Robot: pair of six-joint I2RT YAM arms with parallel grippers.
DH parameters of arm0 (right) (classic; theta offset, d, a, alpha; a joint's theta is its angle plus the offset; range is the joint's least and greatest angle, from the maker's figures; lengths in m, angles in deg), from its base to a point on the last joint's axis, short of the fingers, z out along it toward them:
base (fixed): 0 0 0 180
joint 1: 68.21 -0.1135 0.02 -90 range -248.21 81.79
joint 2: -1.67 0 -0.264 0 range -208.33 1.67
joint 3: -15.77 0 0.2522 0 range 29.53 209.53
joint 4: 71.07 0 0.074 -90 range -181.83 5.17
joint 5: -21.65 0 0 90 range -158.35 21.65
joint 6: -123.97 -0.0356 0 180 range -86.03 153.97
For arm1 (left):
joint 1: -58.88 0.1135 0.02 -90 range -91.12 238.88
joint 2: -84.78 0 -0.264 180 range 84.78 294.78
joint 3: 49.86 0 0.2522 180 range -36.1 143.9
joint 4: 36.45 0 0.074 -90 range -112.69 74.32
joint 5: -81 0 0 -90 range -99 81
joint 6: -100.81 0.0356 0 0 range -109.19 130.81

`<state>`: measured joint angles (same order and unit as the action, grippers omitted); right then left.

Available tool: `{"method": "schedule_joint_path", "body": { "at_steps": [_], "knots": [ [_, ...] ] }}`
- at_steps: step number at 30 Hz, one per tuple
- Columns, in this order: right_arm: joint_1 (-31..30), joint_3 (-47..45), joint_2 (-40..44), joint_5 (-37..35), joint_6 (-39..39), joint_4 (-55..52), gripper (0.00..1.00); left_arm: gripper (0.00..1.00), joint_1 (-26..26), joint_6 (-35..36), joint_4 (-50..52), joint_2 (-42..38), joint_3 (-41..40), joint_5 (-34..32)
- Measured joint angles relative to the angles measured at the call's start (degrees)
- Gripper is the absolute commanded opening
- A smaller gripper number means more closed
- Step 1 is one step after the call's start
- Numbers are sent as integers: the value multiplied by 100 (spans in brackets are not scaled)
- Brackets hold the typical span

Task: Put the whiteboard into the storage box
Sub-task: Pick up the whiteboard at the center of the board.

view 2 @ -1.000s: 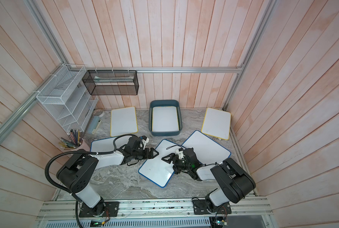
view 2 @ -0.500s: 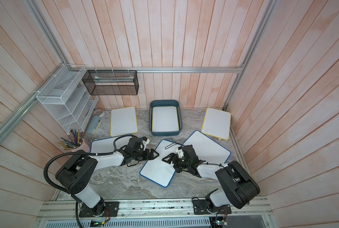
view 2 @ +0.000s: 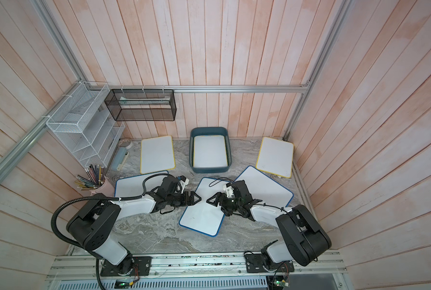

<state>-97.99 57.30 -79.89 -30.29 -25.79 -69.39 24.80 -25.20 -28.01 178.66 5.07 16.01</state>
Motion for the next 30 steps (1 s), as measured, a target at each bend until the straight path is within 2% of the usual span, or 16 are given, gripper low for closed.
{"method": "schedule_joint_path", "body": {
  "at_steps": [6, 9, 15, 18, 30],
  "knots": [
    [35, 107, 0, 61, 245, -238, 44, 94, 0, -24, -15, -205, -219, 0],
    [42, 151, 0, 94, 278, -291, 23, 94, 0, -52, -33, -334, -356, 0],
    [68, 177, 2, 164, 326, -361, 11, 94, 7, -61, 7, -391, -380, -2],
    [70, 177, 26, 168, 361, -413, 0, 94, 42, -37, 68, -492, -387, -24],
    [164, 175, 382, 166, 391, -734, 0, 94, 319, 48, -2, -828, -498, -50]
  ]
}}
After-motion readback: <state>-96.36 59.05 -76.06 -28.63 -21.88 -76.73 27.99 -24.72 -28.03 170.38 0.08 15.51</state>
